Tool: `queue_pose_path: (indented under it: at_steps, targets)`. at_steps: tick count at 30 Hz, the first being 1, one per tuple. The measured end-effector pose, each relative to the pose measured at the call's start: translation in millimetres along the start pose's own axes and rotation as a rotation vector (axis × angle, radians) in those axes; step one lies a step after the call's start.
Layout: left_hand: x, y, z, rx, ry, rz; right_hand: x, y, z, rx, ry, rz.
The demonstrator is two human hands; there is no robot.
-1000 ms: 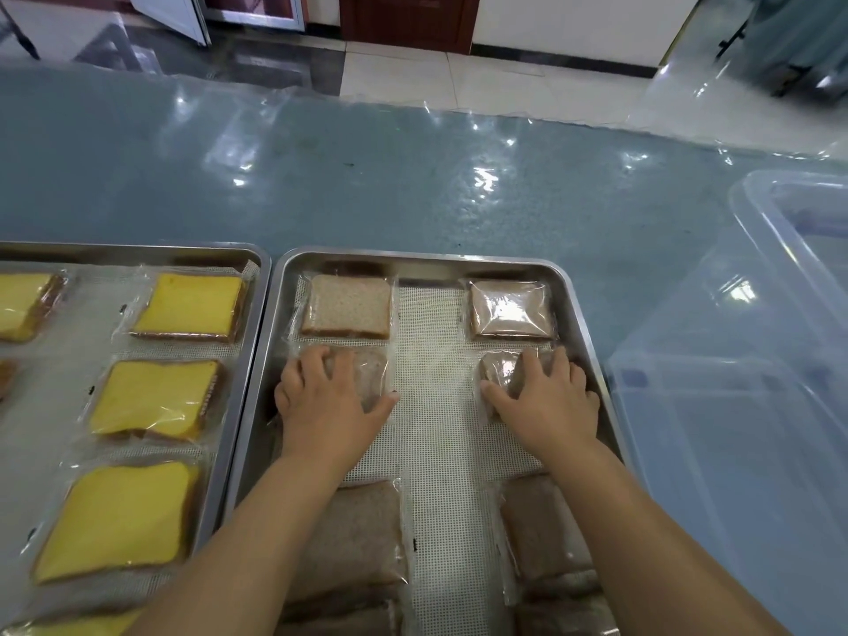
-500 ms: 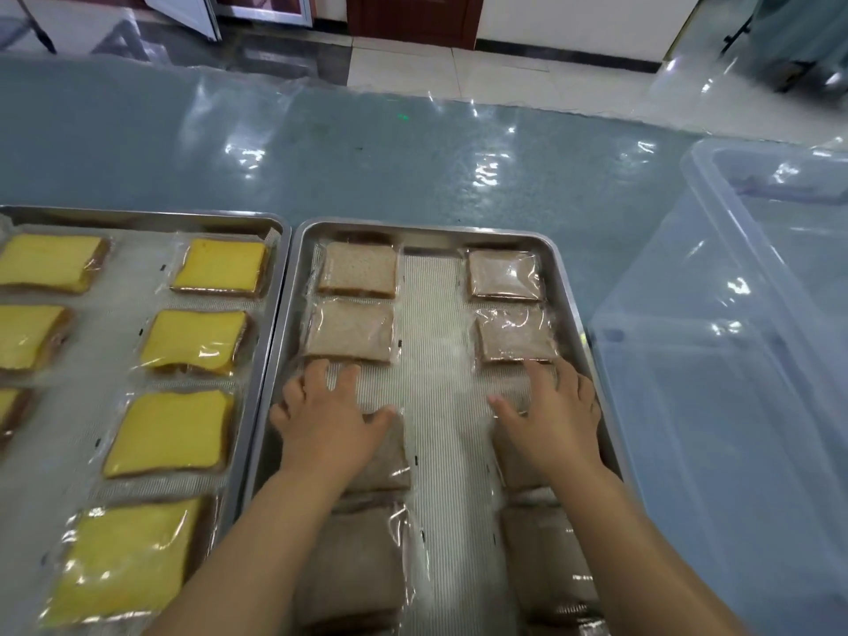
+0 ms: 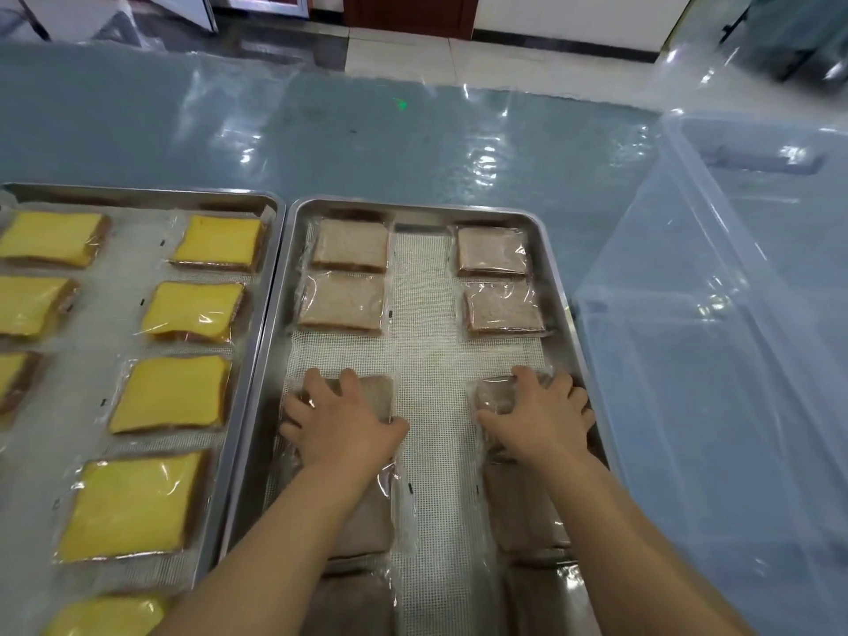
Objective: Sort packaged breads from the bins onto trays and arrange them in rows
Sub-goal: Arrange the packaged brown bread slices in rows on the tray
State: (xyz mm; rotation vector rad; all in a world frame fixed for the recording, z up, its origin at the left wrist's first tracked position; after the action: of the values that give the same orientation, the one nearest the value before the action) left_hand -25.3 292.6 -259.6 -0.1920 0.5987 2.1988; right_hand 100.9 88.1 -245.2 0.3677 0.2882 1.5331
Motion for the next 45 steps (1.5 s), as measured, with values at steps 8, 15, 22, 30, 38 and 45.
queue_pose_path:
  at_steps: [8,15,22,30,38,45]
  targets:
    - [-1,-15,28,-0.132,-0.01,-0.067,4,-9,13,-0.079,-0.122,-0.016]
    - [3,-30,26,-0.095,-0.036,-0.08,11,-25,13,-0.063,-0.083,-0.01]
    - [10,-20,19,-0.067,0.015,-0.165,1,-13,5,-0.012,-0.112,0.064]
    - [11,45,12,-0.089,-0.034,-0.212,-35,44,-7,-0.081,-0.167,0.103]
    - [22,81,-23,0.116,-0.083,-0.103,-54,79,-42,0.037,-0.045,0.047]
    - [15,80,-26,0.067,-0.043,-0.099,-49,79,-37,0.025,-0.074,0.024]
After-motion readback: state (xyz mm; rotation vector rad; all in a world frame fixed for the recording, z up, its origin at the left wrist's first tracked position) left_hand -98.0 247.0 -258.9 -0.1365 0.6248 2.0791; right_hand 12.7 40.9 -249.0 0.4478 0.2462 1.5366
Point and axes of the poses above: each hand's wrist, its own y-axis away from the middle knuckle, its own z-axis out of the back of the hand, x = y × z, the point moved 7 cm from there along -y, towards the middle knuckle, and after that the axes turned 10 degrees about -z, right-handed, at the moved point
